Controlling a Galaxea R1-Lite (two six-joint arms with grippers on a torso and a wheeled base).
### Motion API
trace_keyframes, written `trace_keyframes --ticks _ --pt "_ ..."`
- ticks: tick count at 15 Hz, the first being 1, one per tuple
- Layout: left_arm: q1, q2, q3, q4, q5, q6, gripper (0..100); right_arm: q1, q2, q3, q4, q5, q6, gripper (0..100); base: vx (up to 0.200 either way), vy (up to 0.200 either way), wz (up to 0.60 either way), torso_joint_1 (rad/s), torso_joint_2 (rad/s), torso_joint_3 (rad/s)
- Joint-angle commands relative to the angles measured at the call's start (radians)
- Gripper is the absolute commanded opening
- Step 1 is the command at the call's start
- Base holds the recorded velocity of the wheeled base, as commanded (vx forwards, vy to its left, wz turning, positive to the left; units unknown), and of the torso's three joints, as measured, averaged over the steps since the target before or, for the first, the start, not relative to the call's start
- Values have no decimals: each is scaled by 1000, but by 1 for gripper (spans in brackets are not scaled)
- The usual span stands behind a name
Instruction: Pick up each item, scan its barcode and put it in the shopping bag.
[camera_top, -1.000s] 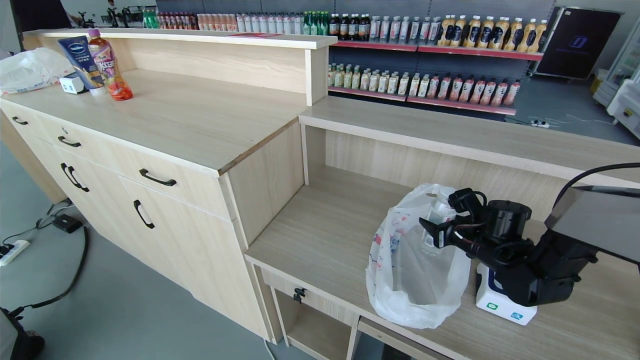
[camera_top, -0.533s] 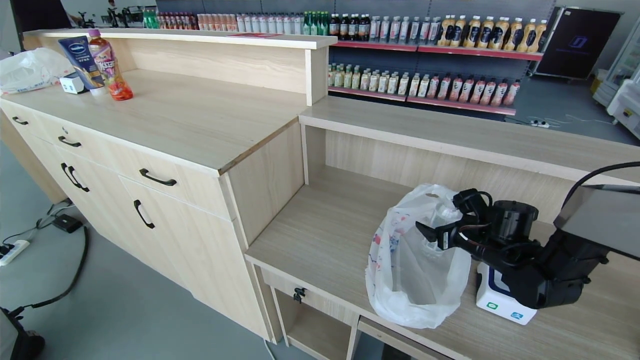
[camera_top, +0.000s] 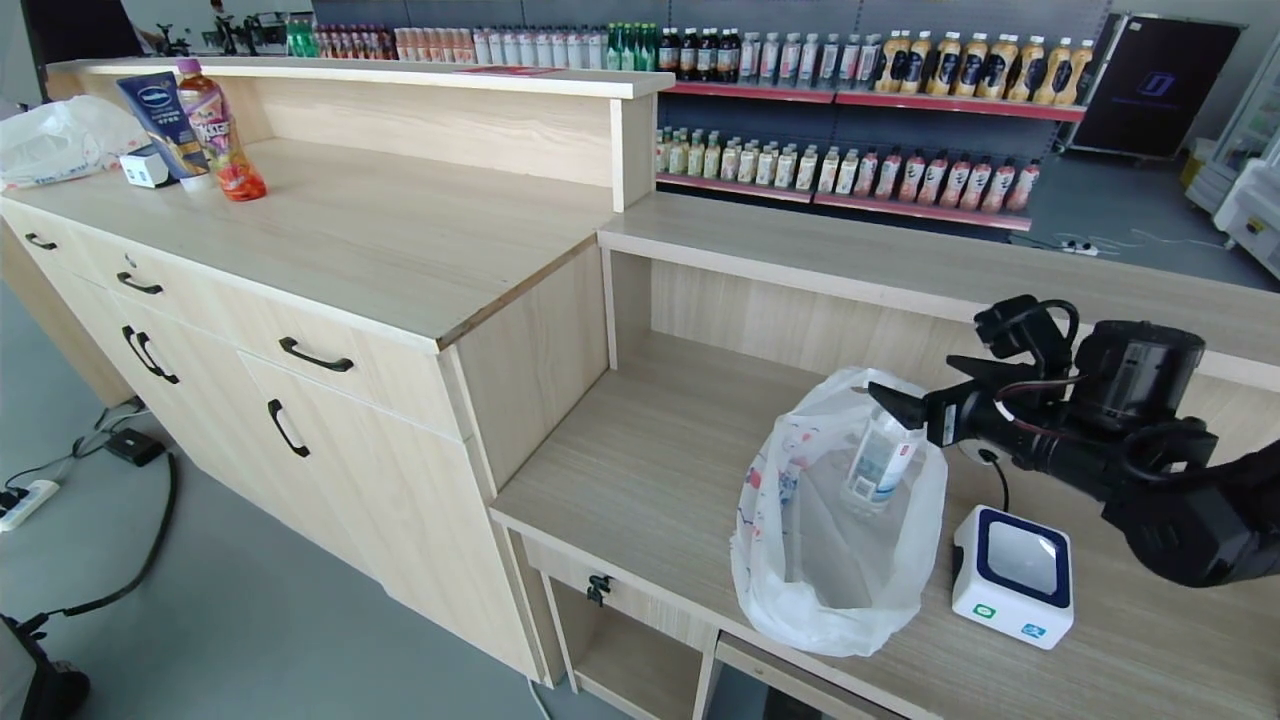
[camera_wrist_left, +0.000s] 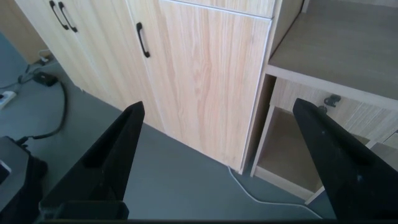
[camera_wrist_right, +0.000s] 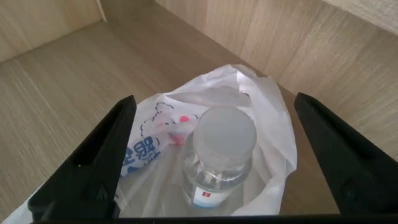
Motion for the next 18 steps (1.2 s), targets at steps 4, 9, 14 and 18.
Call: trace_keyframes --ticks 4,9,14,18 --pt "0 0 0 0 0 -1 100 -117 -666 107 601 -70 -173 100 0 0 -300 1 1 1" --pt "0 0 0 0 0 -1 100 -273 -831 70 945 -175 -169 100 0 0 -600 1 3 3" --pt "0 0 0 0 0 -1 100 -405 -564 73 1012 -285 -123 100 0 0 -360 0 -1 4" --pt "0 0 0 0 0 -1 100 -402 -361 75 896 -287 -110 100 0 0 0 0 0 0"
